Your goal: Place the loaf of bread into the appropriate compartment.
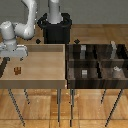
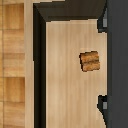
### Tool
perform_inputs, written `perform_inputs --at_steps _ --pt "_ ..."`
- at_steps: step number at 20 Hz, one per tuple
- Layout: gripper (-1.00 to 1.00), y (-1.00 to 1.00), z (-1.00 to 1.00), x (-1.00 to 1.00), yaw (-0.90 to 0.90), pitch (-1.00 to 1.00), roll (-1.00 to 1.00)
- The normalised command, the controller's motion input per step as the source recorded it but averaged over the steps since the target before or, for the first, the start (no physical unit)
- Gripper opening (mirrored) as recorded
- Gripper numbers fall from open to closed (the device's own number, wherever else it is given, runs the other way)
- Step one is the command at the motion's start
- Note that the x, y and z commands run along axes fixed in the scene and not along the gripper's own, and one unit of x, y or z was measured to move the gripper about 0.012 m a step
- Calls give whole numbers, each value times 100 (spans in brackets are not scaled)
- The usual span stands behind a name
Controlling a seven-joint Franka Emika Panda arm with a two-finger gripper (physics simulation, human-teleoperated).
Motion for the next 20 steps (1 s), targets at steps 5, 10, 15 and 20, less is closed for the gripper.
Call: perform_inputs --at_steps 5,10,15,20 --pt "100 0 -100 0 0 0 0" --pt "100 -20 -40 0 0 0 0" --pt "100 -20 -40 0 0 0 0" --pt "-100 0 -20 0 0 0 0"
